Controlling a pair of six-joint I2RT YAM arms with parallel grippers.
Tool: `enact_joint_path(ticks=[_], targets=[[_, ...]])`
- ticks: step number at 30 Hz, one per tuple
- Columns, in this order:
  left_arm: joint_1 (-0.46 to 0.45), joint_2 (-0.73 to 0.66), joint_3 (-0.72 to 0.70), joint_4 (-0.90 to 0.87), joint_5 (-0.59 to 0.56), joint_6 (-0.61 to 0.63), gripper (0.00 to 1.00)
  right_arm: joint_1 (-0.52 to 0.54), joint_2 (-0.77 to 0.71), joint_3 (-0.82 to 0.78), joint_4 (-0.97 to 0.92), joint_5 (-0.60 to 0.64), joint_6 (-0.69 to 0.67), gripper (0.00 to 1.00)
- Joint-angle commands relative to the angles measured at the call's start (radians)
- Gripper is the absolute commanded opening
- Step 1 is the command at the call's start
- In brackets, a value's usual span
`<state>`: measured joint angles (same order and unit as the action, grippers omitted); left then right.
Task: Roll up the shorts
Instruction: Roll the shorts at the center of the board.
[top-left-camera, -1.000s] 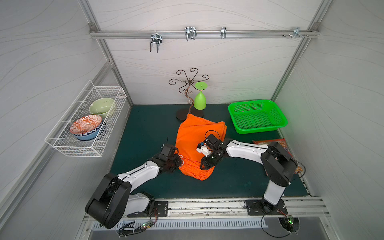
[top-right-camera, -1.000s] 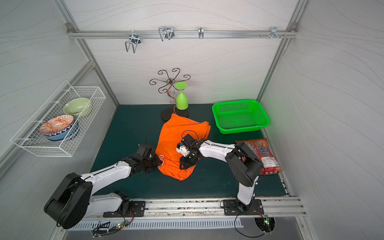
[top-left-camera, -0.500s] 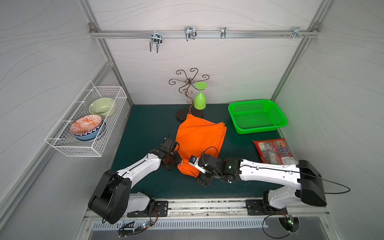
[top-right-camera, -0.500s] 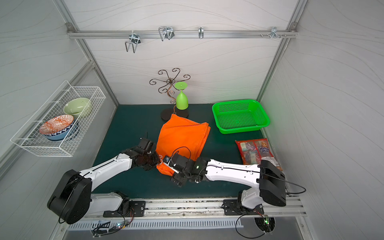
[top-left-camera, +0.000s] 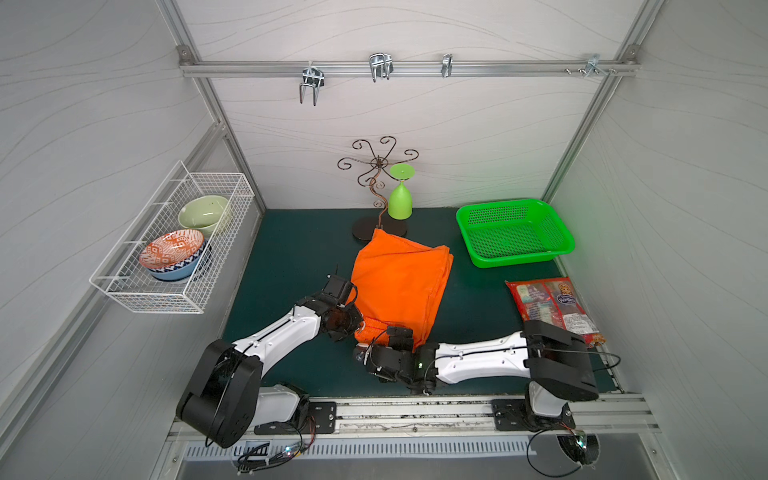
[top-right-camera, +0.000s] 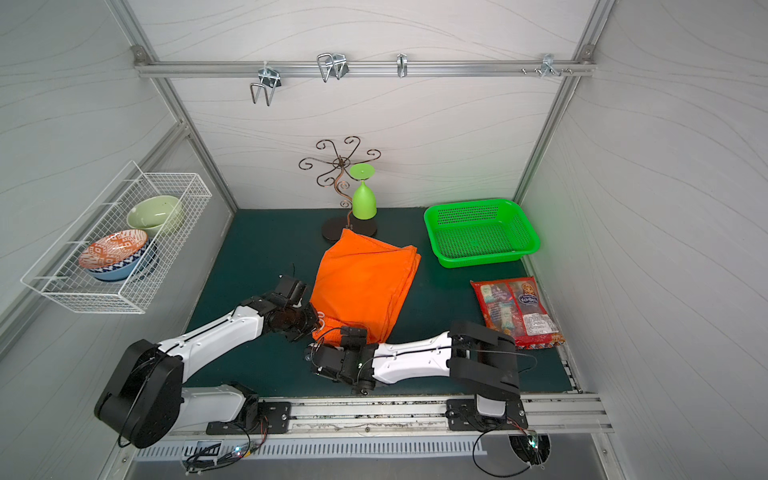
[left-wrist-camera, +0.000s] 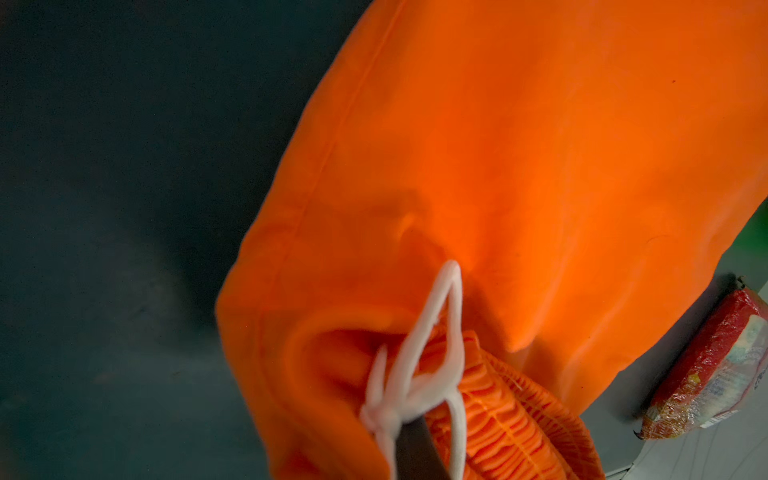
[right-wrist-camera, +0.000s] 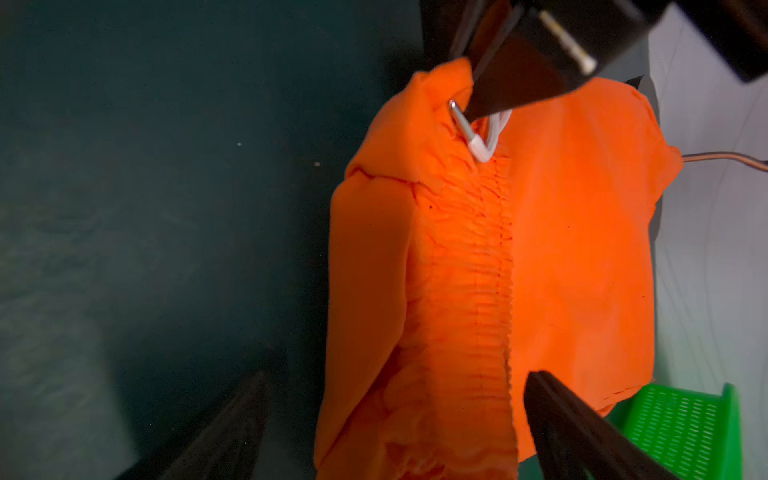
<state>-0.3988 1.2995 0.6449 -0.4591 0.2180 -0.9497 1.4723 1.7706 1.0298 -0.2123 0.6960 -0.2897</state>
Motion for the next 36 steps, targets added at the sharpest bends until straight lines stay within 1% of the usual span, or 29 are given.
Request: enact_joint_path(ticks=[1, 4, 6, 7, 8, 9, 11, 12, 13, 14, 16, 17, 18, 19, 20, 23, 24, 27, 33, 36], targets=[[0.015, 0.012, 0.035, -0.006, 0.03, 0.011, 0.0, 0.012, 0.052, 0.013, 0.124, 0.166, -0.099, 0.98], [0.026, 0.017, 0.031, 0.0, 0.048, 0.011, 0.0, 0.006, 0.086, 0.016, 0.157, 0.181, -0.119, 0.95], [0.029, 0.017, 0.031, 0.003, 0.058, 0.011, 0.0, 0.0, 0.098, 0.027, 0.145, 0.169, -0.114, 0.89], [0.031, 0.018, 0.03, 0.005, 0.064, 0.01, 0.0, -0.005, 0.11, 0.034, 0.134, 0.162, -0.113, 0.81], [0.034, 0.017, 0.03, 0.007, 0.069, 0.008, 0.0, -0.01, 0.119, 0.041, 0.126, 0.159, -0.112, 0.7], [0.035, 0.017, 0.03, 0.007, 0.071, 0.008, 0.0, -0.014, 0.126, 0.045, 0.118, 0.155, -0.109, 0.61], [0.041, 0.017, 0.03, 0.004, 0.076, 0.008, 0.0, -0.027, 0.13, 0.064, 0.059, 0.101, -0.083, 0.34], [0.047, 0.016, 0.029, 0.001, 0.077, 0.008, 0.0, -0.031, 0.127, 0.072, 0.026, 0.066, -0.063, 0.23], [0.052, 0.013, 0.027, 0.0, 0.077, 0.009, 0.0, -0.038, 0.119, 0.079, -0.007, 0.029, -0.039, 0.15], [0.06, 0.01, 0.027, -0.007, 0.075, 0.011, 0.0, -0.046, 0.112, 0.085, -0.038, -0.01, -0.017, 0.11], [0.075, 0.001, 0.03, -0.023, 0.068, 0.018, 0.0, -0.063, 0.087, 0.09, -0.092, -0.097, 0.02, 0.05], [0.082, -0.004, 0.034, -0.033, 0.06, 0.02, 0.0, -0.073, 0.075, 0.093, -0.116, -0.151, 0.041, 0.03], [0.088, -0.01, 0.037, -0.041, 0.054, 0.023, 0.05, -0.084, 0.066, 0.1, -0.142, -0.198, 0.058, 0.02], [0.095, -0.015, 0.044, -0.055, 0.044, 0.026, 0.18, -0.097, 0.058, 0.108, -0.172, -0.25, 0.074, 0.01], [0.103, -0.026, 0.051, -0.076, 0.026, 0.027, 0.28, -0.111, 0.05, 0.113, -0.193, -0.301, 0.089, 0.01], [0.129, -0.074, 0.059, -0.102, -0.013, 0.031, 0.41, -0.164, 0.036, 0.124, -0.235, -0.451, 0.117, 0.0], [0.136, -0.091, 0.058, -0.11, -0.028, 0.031, 0.41, -0.182, 0.033, 0.125, -0.242, -0.492, 0.158, 0.0], [0.154, -0.139, 0.067, -0.15, -0.09, 0.044, 0.43, -0.243, 0.016, 0.127, -0.252, -0.641, 0.2, 0.0], [0.176, -0.143, 0.076, -0.183, -0.099, 0.06, 0.39, -0.36, 0.044, 0.169, -0.282, -0.915, 0.285, 0.0], [0.176, -0.172, 0.065, -0.176, -0.101, 0.052, 0.38, -0.442, 0.093, 0.189, -0.28, -1.089, 0.352, 0.0]])
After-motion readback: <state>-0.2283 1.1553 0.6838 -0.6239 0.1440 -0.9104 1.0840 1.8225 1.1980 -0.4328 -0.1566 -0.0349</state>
